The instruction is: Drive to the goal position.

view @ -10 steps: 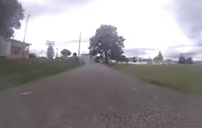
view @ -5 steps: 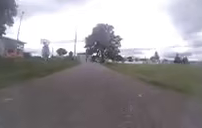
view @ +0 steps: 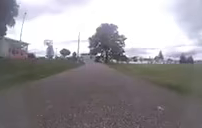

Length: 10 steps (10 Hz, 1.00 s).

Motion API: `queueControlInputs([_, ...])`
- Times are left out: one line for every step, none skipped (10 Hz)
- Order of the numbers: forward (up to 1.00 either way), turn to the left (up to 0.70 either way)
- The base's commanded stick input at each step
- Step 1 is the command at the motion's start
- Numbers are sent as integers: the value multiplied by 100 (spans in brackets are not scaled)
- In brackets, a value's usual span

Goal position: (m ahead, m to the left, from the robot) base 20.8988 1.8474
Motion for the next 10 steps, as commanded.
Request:
queueControlInputs([100, 0])
queueControlInputs([100, 0])
queueControlInputs([100, 0])
queueControlInputs([100, 0])
queueControlInputs([100, 0])
queueControlInputs([100, -27])
queueControlInputs([100, -27])
queueControlInputs([100, -27])
queueControlInputs([100, -27])
queueControlInputs([100, 0])
